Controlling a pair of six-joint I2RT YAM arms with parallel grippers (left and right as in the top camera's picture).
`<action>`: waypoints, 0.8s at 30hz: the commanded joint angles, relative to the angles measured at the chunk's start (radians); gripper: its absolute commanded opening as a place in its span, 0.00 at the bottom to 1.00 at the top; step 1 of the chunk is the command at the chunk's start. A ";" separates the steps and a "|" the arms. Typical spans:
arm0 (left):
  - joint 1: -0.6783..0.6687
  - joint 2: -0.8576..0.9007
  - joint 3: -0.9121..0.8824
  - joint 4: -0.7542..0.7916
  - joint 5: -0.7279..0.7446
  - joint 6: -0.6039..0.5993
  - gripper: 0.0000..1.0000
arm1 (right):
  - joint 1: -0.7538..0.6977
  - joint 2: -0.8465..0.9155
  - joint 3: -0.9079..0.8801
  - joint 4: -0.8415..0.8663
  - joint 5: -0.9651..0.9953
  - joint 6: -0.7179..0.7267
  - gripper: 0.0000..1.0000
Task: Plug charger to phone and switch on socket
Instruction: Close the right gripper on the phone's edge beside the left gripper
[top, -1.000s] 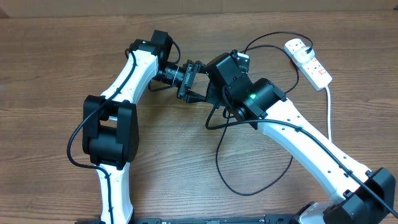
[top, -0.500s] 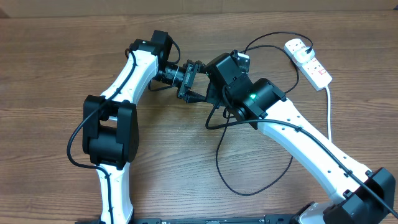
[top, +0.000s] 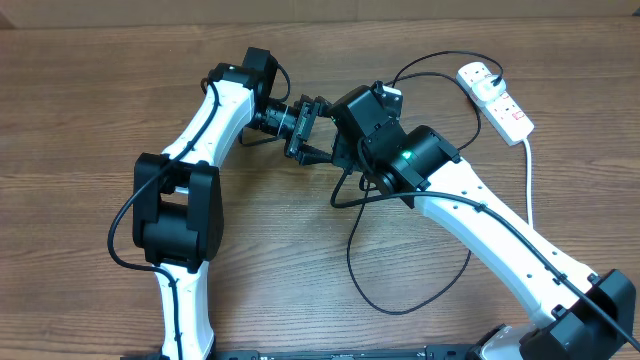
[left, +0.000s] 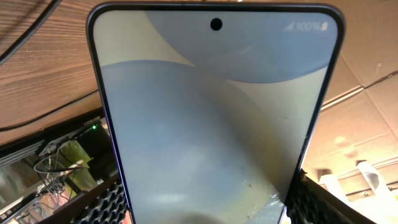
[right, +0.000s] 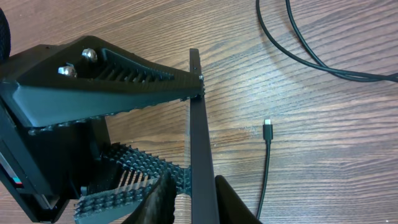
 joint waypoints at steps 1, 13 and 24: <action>-0.006 -0.002 0.032 0.002 0.029 -0.012 0.70 | 0.003 -0.001 0.018 0.001 0.014 0.016 0.18; -0.006 -0.002 0.032 0.004 0.029 -0.023 0.70 | 0.003 -0.001 0.018 0.000 0.013 0.020 0.13; -0.006 -0.002 0.032 0.004 0.029 -0.023 0.74 | 0.003 -0.001 0.018 0.000 0.013 0.020 0.05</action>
